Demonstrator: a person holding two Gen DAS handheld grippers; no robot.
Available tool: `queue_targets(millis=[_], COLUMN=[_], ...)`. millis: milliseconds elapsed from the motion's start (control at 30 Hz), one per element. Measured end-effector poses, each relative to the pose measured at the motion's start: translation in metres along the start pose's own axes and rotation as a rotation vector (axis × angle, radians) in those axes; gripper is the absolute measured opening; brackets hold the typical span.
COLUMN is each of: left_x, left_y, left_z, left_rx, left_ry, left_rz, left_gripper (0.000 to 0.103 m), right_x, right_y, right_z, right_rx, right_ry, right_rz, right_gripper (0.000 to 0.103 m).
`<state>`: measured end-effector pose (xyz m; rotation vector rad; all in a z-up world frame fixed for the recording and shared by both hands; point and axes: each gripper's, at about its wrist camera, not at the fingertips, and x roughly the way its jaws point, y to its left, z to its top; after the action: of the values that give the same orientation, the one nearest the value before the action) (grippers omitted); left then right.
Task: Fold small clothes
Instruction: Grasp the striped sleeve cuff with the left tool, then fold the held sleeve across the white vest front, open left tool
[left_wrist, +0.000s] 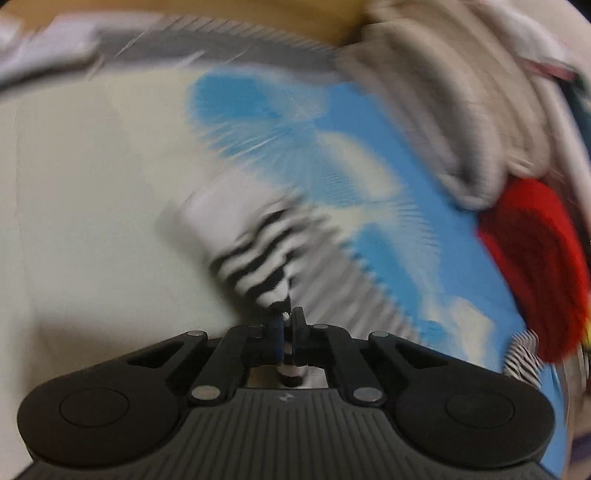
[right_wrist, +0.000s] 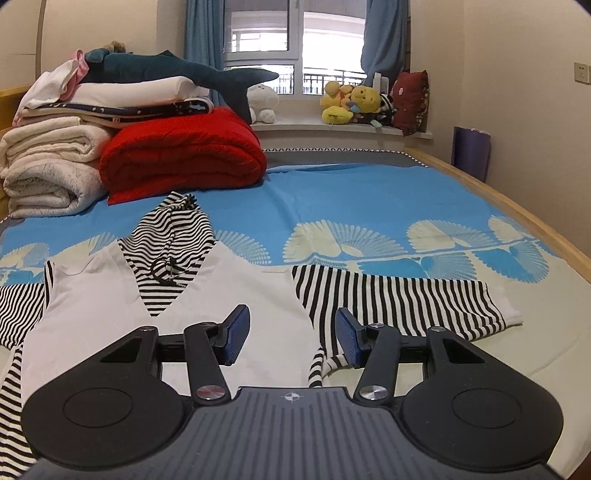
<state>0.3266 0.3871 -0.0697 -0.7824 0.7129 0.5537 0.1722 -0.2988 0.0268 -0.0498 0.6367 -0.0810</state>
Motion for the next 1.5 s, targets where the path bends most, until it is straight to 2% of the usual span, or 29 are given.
queue_targets(millis=[67,133,233,300,333,367,400,433,467,533,633,733,800,900,967,1067,1167,1300,1400,1433,1467,1500], left_x=[-0.029,-0.060,-0.104,-0.124,-0.128,-0.130,-0.134,-0.137,-0.136,-0.124,-0.103,-0.089,-0.081,-0.075,-0.072,-0.072,-0.073,-0.075,-0.073,-0.072,-0.072,-0.072], left_y=[-0.044,-0.088,-0.152,-0.193,-0.210,-0.224,-0.233,-0.236,-0.235,-0.224,-0.203,-0.187,-0.177,-0.168,-0.167,-0.169,-0.175,-0.178,-0.180,-0.181,-0.181,-0.182], left_z=[-0.010,-0.030,-0.077,-0.118,-0.135,-0.152,-0.163,-0.166,-0.163,-0.146,-0.117,-0.098,-0.086,-0.070,-0.065,-0.062,-0.069,-0.075,-0.077,-0.077,-0.077,-0.077], left_rx=[0.130,0.241,0.386,0.502,0.556,0.615,0.661,0.677,0.664,0.569,0.466,0.480,0.456,0.403,0.401,0.410,0.423,0.444,0.452,0.456,0.459,0.462], left_ry=[-0.056,-0.085,-0.050,0.068,0.165,0.265,0.293,0.283,0.274,0.283,0.256,0.230,0.227,0.245,0.247,0.254,0.268,0.279,0.285,0.286,0.286,0.285], left_rz=[-0.099,-0.235,-0.463,-0.628,-0.702,-0.765,-0.765,-0.743,-0.725,-0.672,-0.514,-0.331,-0.274,-0.266,-0.264,-0.265,-0.271,-0.264,-0.257,-0.256,-0.256,-0.256], left_gripper=[0.003,0.003,0.003,0.008,0.023,0.028,0.028,0.029,0.029,0.029,0.029,0.029,0.029,0.029,0.029,0.029,0.029,0.029,0.029,0.029,0.029,0.029], right_x=[-0.001,-0.002,-0.003,-0.005,-0.006,-0.006,-0.006,-0.005,-0.003,0.002,0.018,0.039,0.055,0.078,0.087,0.097,0.101,0.116,0.129,0.130,0.132,0.133], right_y=[0.002,0.002,0.004,0.006,0.008,0.009,0.010,0.011,0.011,0.008,0.004,0.006,0.011,0.033,0.057,0.105,0.153,0.200,0.212,0.211,0.209,0.207], right_z=[-0.001,-0.001,-0.003,-0.004,-0.004,-0.005,-0.005,-0.006,-0.006,-0.005,-0.002,0.003,0.005,0.005,0.007,0.005,-0.005,-0.032,-0.048,-0.050,-0.048,-0.045], right_rx=[-0.002,0.010,0.029,0.039,0.042,0.045,0.049,0.060,0.071,0.103,0.155,0.214,0.261,0.289,0.232,0.072,-0.119,-0.378,-0.502,-0.498,-0.477,-0.462], right_ry=[0.003,0.007,0.015,0.020,0.022,0.025,0.029,0.036,0.043,0.062,0.107,0.160,0.199,0.249,0.261,0.265,0.267,0.312,0.356,0.366,0.373,0.369], right_rz=[0.006,0.012,0.022,0.031,0.035,0.039,0.042,0.047,0.053,0.063,0.089,0.141,0.189,0.252,0.292,0.388,0.440,0.372,0.285,0.292,0.311,0.315], right_gripper=[0.045,0.040,0.034,0.034,0.034,0.034,0.034,0.034,0.034,0.034,0.034,0.035,0.036,0.040,0.042,0.049,0.051,0.052,0.051,0.042,0.020,0.013])
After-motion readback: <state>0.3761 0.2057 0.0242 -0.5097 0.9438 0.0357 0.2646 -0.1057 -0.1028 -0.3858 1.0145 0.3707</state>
